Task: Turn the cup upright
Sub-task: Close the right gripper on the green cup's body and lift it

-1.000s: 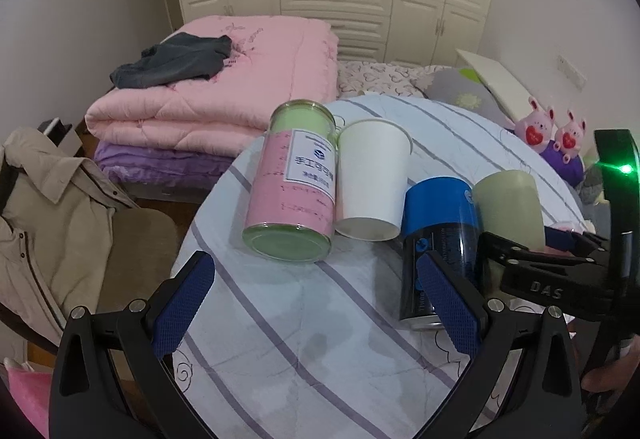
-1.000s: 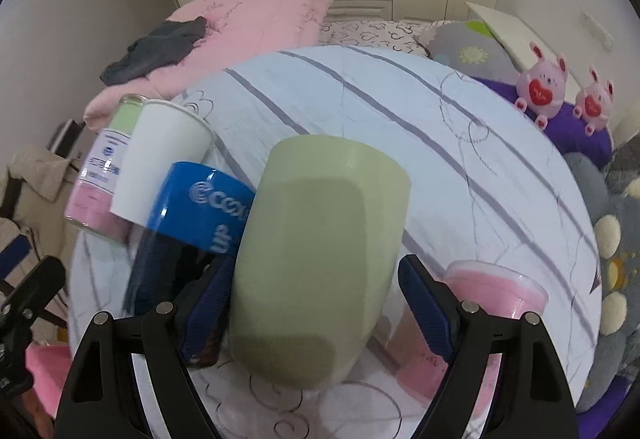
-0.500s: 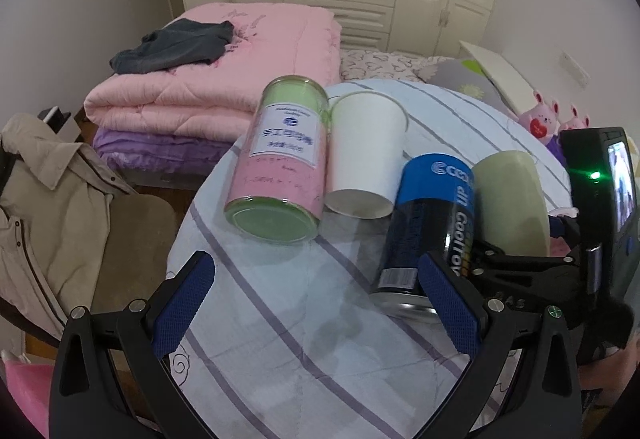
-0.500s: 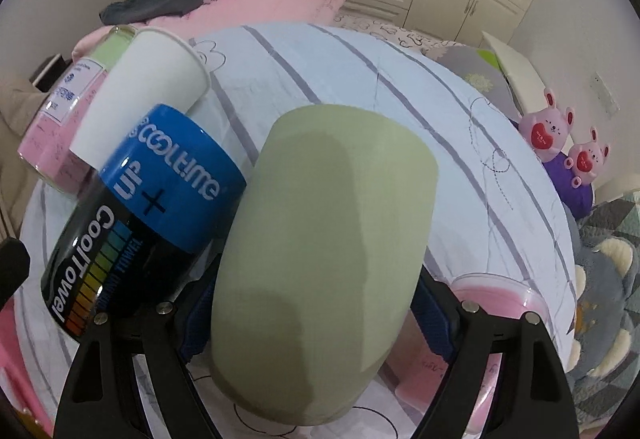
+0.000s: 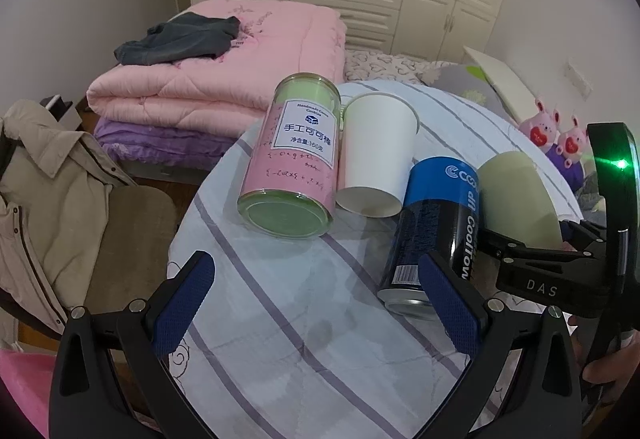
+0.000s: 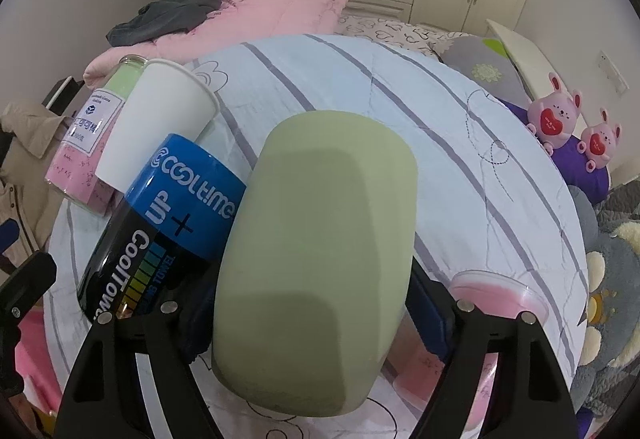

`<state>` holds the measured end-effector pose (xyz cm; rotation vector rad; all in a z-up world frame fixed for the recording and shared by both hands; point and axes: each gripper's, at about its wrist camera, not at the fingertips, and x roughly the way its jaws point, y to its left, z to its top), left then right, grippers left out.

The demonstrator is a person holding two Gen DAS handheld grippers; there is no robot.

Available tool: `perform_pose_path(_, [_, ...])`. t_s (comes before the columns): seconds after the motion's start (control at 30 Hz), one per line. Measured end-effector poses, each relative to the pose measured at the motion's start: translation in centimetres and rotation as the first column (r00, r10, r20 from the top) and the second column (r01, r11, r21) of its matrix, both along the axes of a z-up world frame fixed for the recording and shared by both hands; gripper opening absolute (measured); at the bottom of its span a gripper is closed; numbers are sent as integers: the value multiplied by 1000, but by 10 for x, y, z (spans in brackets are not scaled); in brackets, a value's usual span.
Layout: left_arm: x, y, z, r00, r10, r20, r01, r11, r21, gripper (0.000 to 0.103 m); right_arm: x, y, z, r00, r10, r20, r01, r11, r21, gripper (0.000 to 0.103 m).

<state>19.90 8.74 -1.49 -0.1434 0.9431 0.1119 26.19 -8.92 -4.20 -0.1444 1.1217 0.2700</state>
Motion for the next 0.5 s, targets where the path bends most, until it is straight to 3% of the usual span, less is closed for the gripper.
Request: perform_pose_path(0.5, [-7,-6,7,1000,-6,9,6,1000,8,103,-4,-10,23,999,-13,31,13,1000,-7,81])
